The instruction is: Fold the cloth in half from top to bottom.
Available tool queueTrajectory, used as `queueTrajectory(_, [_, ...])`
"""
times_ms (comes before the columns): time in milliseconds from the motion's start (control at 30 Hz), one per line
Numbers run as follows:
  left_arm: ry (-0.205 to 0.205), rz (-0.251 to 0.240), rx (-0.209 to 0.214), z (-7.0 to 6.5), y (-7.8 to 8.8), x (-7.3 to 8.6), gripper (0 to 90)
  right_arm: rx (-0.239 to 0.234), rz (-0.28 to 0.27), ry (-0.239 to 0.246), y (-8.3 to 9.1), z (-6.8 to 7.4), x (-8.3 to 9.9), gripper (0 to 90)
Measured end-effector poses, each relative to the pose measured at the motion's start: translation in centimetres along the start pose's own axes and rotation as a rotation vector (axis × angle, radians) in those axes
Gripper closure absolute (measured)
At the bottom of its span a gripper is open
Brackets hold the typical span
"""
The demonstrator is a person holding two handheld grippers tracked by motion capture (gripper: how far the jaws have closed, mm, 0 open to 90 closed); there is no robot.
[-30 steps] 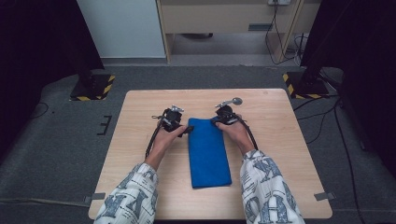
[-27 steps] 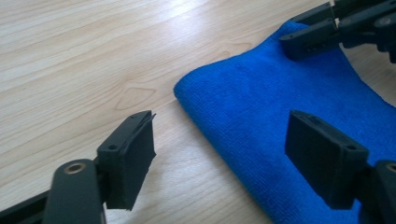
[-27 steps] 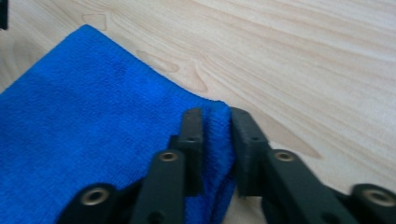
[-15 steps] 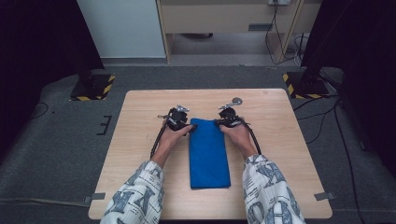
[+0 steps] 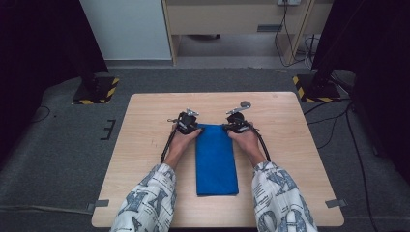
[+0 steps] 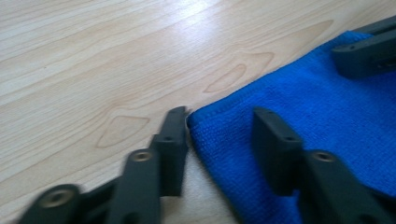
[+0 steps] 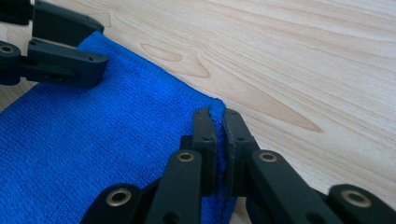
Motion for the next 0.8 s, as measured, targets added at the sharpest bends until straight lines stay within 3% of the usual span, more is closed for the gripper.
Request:
queueTrajectory(267, [0.015,0.010,0.026,-1.0,0.0,0.0,84.5,-0.009,-0.006,0.007,0.8,0.2,-0.1,87.1])
queueTrajectory(433, [0.021,-0.017,0.031,-1.4,0.6,-0.7,86.3,-0.016,-0.034,0.004,2.0,0.4,-0.7,87.2])
queueTrajectory(800, [-0.014,-0.069,0.037,-3.1,2.7,-2.9,86.6,-0.020,-0.081,-0.013,4.7,0.1,-1.1,87.2])
Point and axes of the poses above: each handheld gripper's, and its own axes: y roughly backward along the jaws, x roughly out of its underside, z roughly to its left, the point moved 10 cm from there along -y, roughly forward along the jaws, and after that the axes turned 4 degrees about x, right-handed, at the moved point
